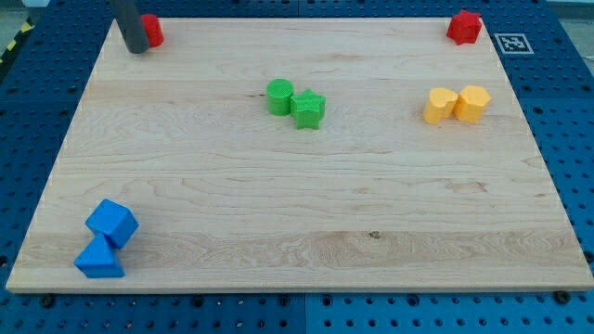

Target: Move your arm to the green star

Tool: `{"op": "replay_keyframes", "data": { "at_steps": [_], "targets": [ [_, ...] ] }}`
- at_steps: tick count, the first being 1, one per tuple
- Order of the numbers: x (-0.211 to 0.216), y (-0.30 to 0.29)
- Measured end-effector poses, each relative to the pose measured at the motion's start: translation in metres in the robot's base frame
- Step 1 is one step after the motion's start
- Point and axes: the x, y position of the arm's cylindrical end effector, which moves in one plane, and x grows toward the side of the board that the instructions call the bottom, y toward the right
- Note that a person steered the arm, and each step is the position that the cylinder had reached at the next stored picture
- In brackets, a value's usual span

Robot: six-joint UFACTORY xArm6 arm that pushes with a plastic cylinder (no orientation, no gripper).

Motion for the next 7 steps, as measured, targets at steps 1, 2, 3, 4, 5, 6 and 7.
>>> {"op": "replay_keyframes", "data": {
  "at_steps": [1,2,3,4,5,6,7],
  "targets": [
    [-0.007,0.0],
    [-0.002,0.0],
    [0.05,0.008],
    [0.09,0.029],
    [0.093,0.036],
    [0.096,0.041],
    [0.12,0.082]
  ]
}}
